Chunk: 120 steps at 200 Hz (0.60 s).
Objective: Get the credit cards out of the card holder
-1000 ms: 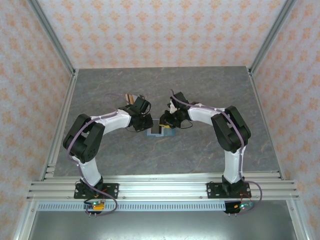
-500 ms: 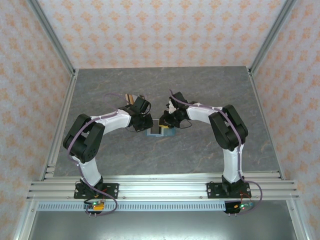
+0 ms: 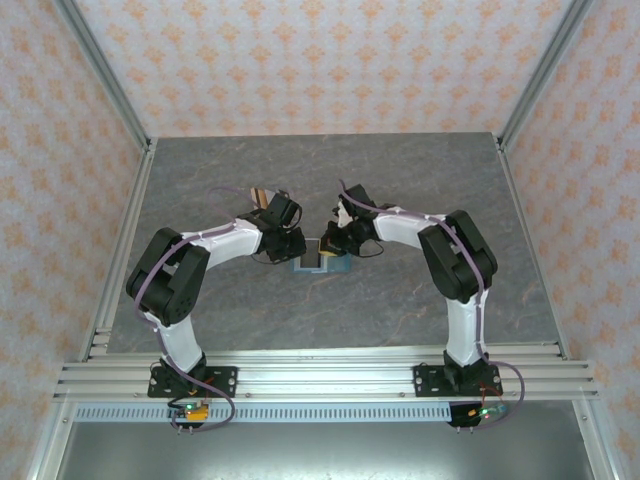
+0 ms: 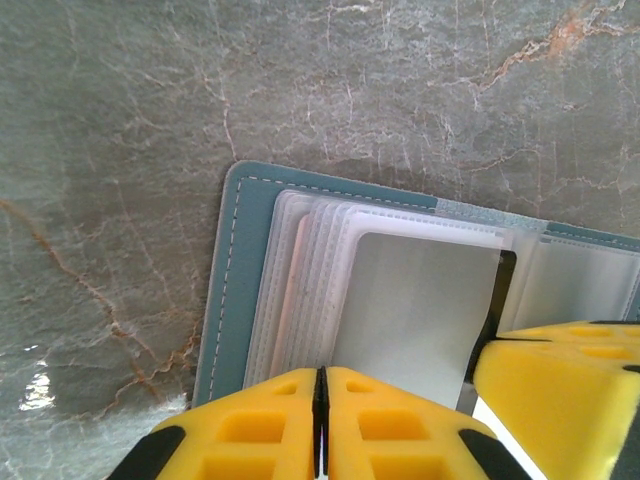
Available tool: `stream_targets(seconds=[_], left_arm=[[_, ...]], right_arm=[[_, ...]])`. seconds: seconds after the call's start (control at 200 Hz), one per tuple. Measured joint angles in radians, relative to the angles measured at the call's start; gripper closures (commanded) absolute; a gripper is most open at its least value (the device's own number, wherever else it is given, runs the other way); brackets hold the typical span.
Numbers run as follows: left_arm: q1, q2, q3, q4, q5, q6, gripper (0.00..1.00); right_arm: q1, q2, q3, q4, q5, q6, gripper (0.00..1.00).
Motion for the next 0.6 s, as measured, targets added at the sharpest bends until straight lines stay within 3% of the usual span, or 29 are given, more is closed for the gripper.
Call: stream_targets(seconds=[0.29, 0.601], left_arm=[[0.000, -0.008, 0.000, -0.001, 0.004, 0.003, 0.85], [0.000, -0.049, 0.007, -0.001, 0.011, 0.006, 0.87]], right_arm=[[-0.032, -0.041, -0.044, 0.000, 0.031, -0.001, 0.96], [-0.032, -0.041, -0.044, 0.024, -0.018, 0.011, 0.72]])
